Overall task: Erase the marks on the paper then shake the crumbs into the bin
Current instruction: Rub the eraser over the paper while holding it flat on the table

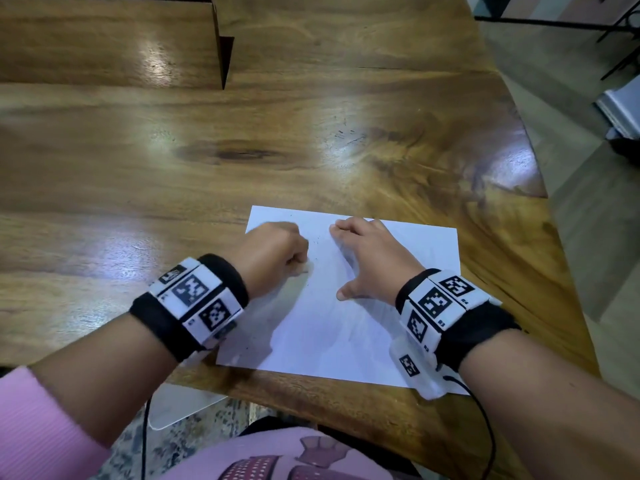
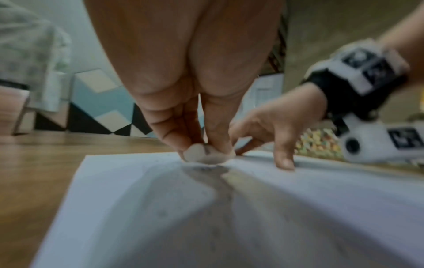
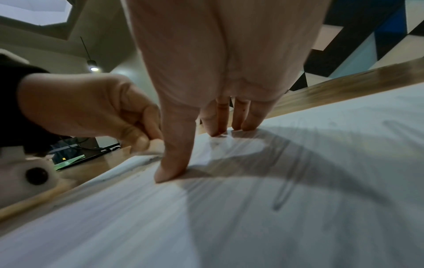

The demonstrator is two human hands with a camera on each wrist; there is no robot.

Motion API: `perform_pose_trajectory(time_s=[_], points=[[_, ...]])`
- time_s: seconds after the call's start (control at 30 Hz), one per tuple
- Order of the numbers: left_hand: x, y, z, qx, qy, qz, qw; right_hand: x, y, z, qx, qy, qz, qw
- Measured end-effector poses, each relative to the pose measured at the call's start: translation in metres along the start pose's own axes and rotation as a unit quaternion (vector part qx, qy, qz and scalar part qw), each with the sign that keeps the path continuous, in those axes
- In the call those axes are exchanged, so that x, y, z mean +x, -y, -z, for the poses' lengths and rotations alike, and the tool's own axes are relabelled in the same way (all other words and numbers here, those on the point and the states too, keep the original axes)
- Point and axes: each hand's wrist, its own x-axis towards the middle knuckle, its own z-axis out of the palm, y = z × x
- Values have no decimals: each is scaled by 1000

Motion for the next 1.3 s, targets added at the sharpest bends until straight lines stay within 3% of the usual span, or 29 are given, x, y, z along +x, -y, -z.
perform_pose_trajectory(time_s=[0.07, 0.23, 0.43, 0.6, 0.63, 0.77, 0.87, 0.93, 1.0, 1.17, 1.23, 1.3], points=[[-11, 1, -7, 1, 8, -20, 1000, 0, 0, 0, 4, 1, -2, 1000], [-57, 4, -18, -27, 104, -46, 993, 0, 0, 0, 9, 0, -2, 1000], [-7, -1, -10, -19, 12, -11, 1000, 0, -1, -1, 9, -2, 1, 1000], [-53, -8, -21, -27, 150, -68, 986, 0, -1, 0, 6, 2, 2, 1000], [-48, -7, -18, -25, 152, -64, 986, 0, -1, 0, 5, 3, 3, 1000], [-3, -8, -10, 3, 46, -16, 999, -1, 0, 0, 5, 0, 3, 1000], [-18, -10, -17, 6, 73, -58, 996, -1, 0, 0, 5, 1, 2, 1000], [-47, -11, -24, 10, 131, -109, 985, -1, 0, 0, 5, 1, 0, 1000], [-61, -9, -24, 6, 178, -109, 978, -2, 1, 0, 4, 3, -2, 1000], [-22, -1, -9, -3, 53, -23, 998, -2, 2, 1, 0, 1, 0, 1000], [-27, -4, -12, 11, 66, -33, 997, -2, 2, 1, -3, 1, 0, 1000], [-49, -6, -19, 26, 124, -67, 990, -3, 2, 2, -1, 4, -4, 1000]])
